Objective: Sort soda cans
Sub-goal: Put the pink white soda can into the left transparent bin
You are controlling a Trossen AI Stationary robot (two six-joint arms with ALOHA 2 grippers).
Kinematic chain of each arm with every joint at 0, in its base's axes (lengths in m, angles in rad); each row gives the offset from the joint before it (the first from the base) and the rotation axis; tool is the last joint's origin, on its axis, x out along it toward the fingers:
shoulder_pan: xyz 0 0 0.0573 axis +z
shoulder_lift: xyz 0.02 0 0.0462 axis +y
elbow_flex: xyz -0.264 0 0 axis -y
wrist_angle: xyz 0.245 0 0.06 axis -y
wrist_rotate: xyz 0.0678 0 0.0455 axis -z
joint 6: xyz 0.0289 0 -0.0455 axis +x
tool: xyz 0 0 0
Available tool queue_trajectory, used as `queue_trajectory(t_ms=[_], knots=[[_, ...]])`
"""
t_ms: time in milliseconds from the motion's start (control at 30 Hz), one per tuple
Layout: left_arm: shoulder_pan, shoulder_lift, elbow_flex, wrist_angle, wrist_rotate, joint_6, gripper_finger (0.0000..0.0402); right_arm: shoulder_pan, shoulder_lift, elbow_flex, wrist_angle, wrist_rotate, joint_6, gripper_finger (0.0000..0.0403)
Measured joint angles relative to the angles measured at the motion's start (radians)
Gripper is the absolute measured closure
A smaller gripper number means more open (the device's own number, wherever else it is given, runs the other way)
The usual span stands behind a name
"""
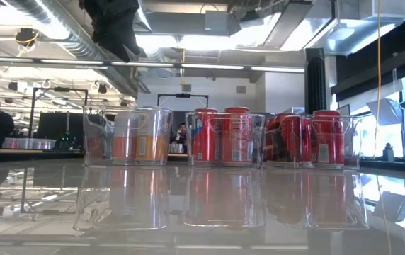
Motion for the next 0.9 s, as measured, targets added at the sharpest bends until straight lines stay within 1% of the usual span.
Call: queue_trajectory(t_ms=[33,100,200,267,333,500,633,800,900], knots=[[0.0,0.0,0.0,0.0,0.0,0.0,0.0054,0.004,0.001,-0.002,0.037,-0.007,0.002,0.0038],[0.0,0.0,0.0,0.0,0.0,0.0,0.0054,0.005,0.002,-0.002,0.035,0.003,0.013,0.0038],[0.0,0.0,0.0,0.0,0.0,0.001,0.0054,0.025,-0.006,-0.008,-0.087,0.021,0.034,0.0038],[0.0,0.0,0.0,0.0,0.0,-0.002,0.0054,0.051,-0.022,-0.025,-0.157,0.009,0.049,0.0038],[0.0,0.0,0.0,-0.004,0.0,-0.007,0.0054,0.079,-0.049,-0.058,-0.168,-0.019,0.087,0.0038],[-0.008,0.0,0.0,-0.012,0.0,-0.001,0.0054,0.14,-0.142,-0.181,-0.066,-0.07,0.272,0.0038],[-0.009,0.0,0.0,-0.012,0.0,0.0,0.0054,0.205,-0.21,-0.267,-0.008,-0.065,0.396,0.0038],[-0.009,0.0,0.0,-0.035,0.0,-0.001,0.0054,0.272,-0.23,-0.346,0.064,-0.045,0.483,0.0038],[-0.009,0.001,0.0,-0.026,0.0,0.015,0.0054,0.313,-0.229,-0.373,0.147,-0.072,0.562,0.0038]])
